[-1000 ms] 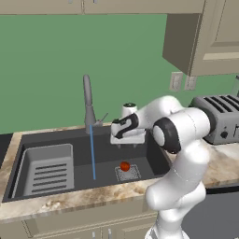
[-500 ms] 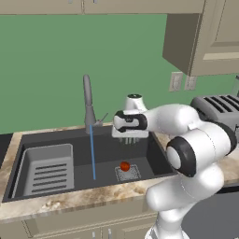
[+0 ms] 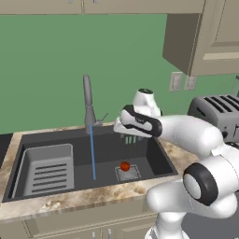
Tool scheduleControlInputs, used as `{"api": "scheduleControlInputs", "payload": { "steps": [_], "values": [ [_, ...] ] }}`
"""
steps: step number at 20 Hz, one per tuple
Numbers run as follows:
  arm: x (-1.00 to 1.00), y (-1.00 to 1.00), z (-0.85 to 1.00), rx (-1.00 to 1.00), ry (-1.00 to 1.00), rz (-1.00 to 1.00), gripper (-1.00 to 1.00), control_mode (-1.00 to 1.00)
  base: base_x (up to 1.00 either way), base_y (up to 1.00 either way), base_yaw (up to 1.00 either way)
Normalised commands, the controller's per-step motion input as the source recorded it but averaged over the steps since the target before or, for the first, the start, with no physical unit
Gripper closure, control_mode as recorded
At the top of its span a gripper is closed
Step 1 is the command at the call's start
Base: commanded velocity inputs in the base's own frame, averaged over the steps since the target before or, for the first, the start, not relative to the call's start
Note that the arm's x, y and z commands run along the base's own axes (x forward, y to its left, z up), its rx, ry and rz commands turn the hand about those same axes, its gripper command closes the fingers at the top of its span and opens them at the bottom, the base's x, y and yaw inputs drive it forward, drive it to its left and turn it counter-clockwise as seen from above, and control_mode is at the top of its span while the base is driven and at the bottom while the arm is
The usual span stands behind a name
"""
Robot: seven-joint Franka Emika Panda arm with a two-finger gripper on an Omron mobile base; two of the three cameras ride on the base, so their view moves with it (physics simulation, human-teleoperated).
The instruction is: Turn on the sink faucet. Then move the tomato from the counter to the sink. Turn off the sink. Move the vegetable from the sink to the pot next to the stove. Finally move the pot to the rear left burner.
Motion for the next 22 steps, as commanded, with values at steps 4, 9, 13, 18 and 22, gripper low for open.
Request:
{"api": "scheduleControlInputs", "payload": {
  "steps": [4, 9, 13, 18, 22],
  "values": [
    [-0.35, 0.0, 0.08, 0.2, -0.01, -0.21, -1.0, -1.0, 0.0, 0.0, 0.0],
    [-0.14, 0.0, 0.19, 0.24, 0.01, -0.3, -1.0, -1.0, 0.0, 0.0, 0.0],
    [0.0, -0.01, 0.36, 0.25, 0.07, -0.33, -1.0, -1.0, 0.0, 0.0, 0.0],
    [0.0, -0.08, 0.06, 0.21, 0.06, -0.23, -1.0, -1.0, 0.0, 0.0, 0.0],
    [0.05, -0.09, 0.0, 0.22, 0.01, -0.06, -1.0, -1.0, 0.0, 0.0, 0.0]
  ]
}}
